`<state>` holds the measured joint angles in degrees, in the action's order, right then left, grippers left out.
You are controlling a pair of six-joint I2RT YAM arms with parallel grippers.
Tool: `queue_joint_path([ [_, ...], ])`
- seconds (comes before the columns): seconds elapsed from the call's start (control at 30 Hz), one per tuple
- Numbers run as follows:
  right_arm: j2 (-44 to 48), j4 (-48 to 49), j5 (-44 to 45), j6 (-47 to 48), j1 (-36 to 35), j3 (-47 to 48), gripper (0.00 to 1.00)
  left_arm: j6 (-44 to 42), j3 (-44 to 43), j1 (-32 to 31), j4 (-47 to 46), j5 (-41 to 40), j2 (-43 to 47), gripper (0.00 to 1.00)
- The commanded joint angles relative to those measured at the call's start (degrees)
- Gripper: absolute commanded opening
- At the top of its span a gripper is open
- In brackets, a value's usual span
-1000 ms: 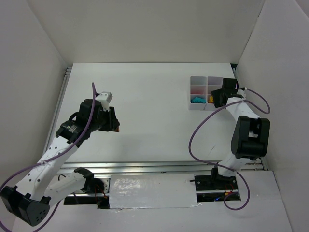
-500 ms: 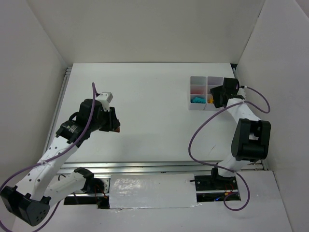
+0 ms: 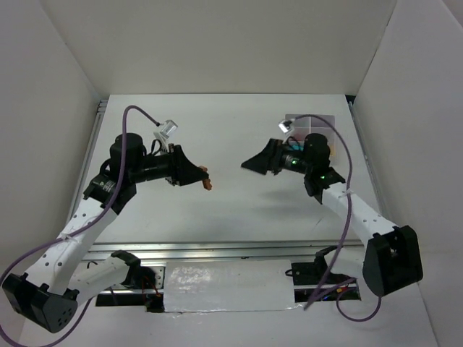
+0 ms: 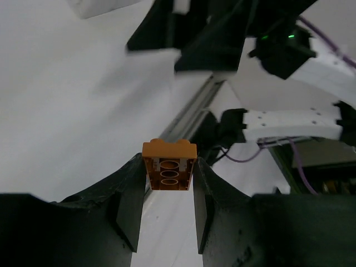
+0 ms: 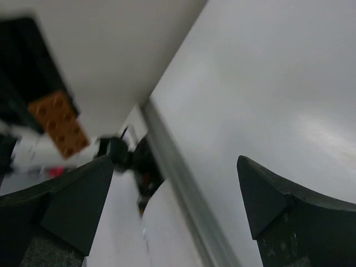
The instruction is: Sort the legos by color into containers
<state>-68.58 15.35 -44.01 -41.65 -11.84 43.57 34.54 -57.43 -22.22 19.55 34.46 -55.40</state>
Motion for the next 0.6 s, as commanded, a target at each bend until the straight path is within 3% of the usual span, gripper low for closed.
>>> queue_joint_path([
  [0.0, 5.90, 5.86, -14.54, 10.85, -15.86, 1.15, 1.00, 9.56, -2.95, 0.16, -14.87, 17.12, -0.76, 0.00],
  [0.07, 8.19, 0.12, -10.76, 16.15, -21.80, 2.83, 1.00, 12.11, -2.43, -0.02, -20.32, 20.81, -1.12, 0.00],
  [0.2, 7.67, 17.54, -12.42, 6.34, -25.43, -0.59, 0.96, 17.13, -0.41, -0.72, -25.96, 22.49, -0.15, 0.00],
  [0.27, 6.88, 17.78, -11.19, 3.95, -26.22, 0.28, 0.87, 18.53, 0.21, -1.42, -27.89, 23.11, 0.20, 0.00],
  [0.43, 4.95, 17.61, -7.59, 3.68, -29.55, 3.97, 0.72, 14.85, -1.19, -3.44, -21.84, 20.83, 0.82, 0.00],
  [0.57, 3.01, 17.16, -4.51, 2.98, -30.09, 5.99, 0.73, 15.47, -0.14, -4.23, -23.24, 20.91, 1.43, 0.00],
])
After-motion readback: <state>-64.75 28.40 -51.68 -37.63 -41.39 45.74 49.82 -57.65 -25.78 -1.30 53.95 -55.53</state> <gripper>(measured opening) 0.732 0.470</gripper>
